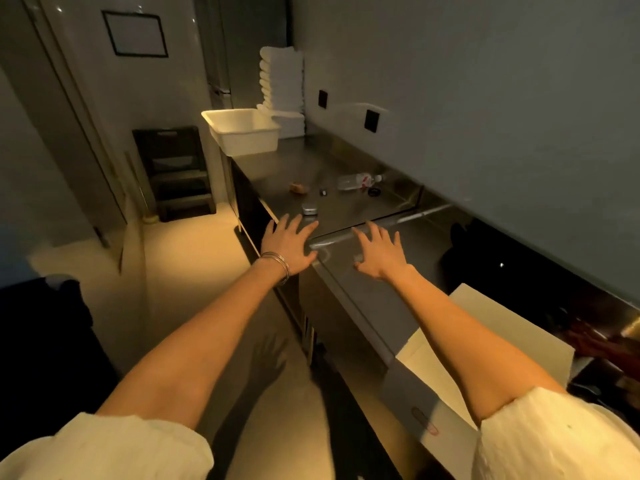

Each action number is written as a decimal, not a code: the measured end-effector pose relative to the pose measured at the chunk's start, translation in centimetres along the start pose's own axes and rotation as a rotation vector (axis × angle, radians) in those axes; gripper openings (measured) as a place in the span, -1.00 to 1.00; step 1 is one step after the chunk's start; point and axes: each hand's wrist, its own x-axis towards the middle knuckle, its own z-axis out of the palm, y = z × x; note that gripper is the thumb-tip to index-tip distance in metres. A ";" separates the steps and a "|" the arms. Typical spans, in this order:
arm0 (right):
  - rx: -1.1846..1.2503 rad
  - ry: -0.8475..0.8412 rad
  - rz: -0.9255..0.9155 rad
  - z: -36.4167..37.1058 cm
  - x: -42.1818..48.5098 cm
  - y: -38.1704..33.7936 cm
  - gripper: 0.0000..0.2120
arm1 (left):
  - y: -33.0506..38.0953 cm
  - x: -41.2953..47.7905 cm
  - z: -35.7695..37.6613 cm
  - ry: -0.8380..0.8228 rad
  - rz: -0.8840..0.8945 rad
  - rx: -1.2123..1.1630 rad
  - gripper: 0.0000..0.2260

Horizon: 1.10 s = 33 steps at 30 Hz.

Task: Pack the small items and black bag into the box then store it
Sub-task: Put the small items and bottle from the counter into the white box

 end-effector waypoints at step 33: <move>0.104 -0.128 0.198 9.0 29.8 0.8 -0.26 | -12.8 30.7 14.0 -0.063 0.228 -0.033 -0.43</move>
